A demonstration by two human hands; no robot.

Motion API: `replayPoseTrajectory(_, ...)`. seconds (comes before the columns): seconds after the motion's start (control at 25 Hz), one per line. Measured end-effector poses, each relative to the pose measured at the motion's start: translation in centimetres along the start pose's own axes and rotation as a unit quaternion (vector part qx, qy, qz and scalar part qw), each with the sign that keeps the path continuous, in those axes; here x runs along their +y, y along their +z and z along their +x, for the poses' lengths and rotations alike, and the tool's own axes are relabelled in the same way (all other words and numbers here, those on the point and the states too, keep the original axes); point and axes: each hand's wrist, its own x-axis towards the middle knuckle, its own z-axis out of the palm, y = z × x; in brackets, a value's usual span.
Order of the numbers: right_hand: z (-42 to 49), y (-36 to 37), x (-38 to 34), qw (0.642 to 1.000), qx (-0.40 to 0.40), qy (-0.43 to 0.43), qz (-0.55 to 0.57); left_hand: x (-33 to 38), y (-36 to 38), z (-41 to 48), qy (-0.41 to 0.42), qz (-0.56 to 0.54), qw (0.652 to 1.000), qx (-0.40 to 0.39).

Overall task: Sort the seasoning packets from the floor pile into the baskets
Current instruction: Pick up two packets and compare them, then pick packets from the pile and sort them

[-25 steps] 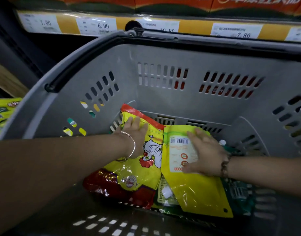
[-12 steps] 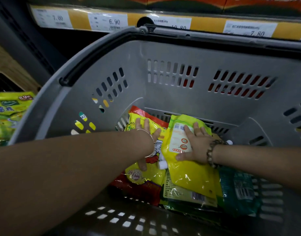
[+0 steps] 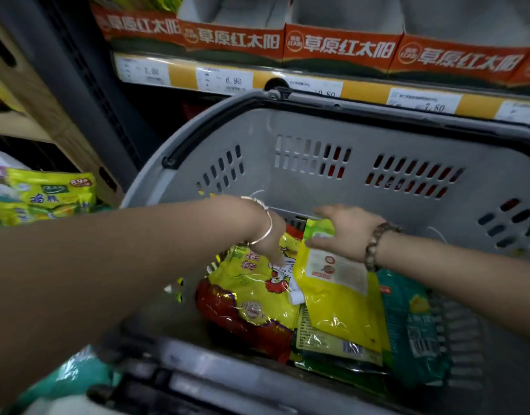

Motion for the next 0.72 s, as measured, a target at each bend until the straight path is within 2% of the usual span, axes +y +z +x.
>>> replayPoseTrajectory(0.12, -0.2, -5.7, -2.9, 0.990, 0.111, -0.030, 0.087, -2.6, -2.4, -6.1, 0.014, -0.064, 0.976, 0.208)
replayPoseTrajectory(0.2, -0.3, -8.9, -5.8, 0.970, 0.183, -0.070, 0.144, -5.3, -2.2, -10.9, -0.003, -0.131, 0.929, 0.345)
replayPoseTrajectory(0.28, -0.3, -11.5, -9.5, 0.946, 0.232, -0.117, 0.193, -8.0, -0.8, -15.1, -0.041, -0.166, 0.886, 0.430)
replayPoseTrajectory(0.36, 0.0, -13.3, -14.1, 0.935, 0.246, -0.169, 0.192, -10.5, 1.7, -18.6, -0.109, -0.173, 0.862, 0.464)
replayPoseTrajectory(0.48, 0.6, -14.0, -21.3, 0.934, 0.216, -0.244, 0.148, -13.3, 6.4, -22.8, -0.205, -0.198, 0.828, 0.482)
replayPoseTrajectory(0.72, 0.1, -10.2, -35.3, 0.919, 0.143, -0.362, 0.062, -16.0, 19.8, -30.3, -0.345, -0.238, 0.783, 0.459)
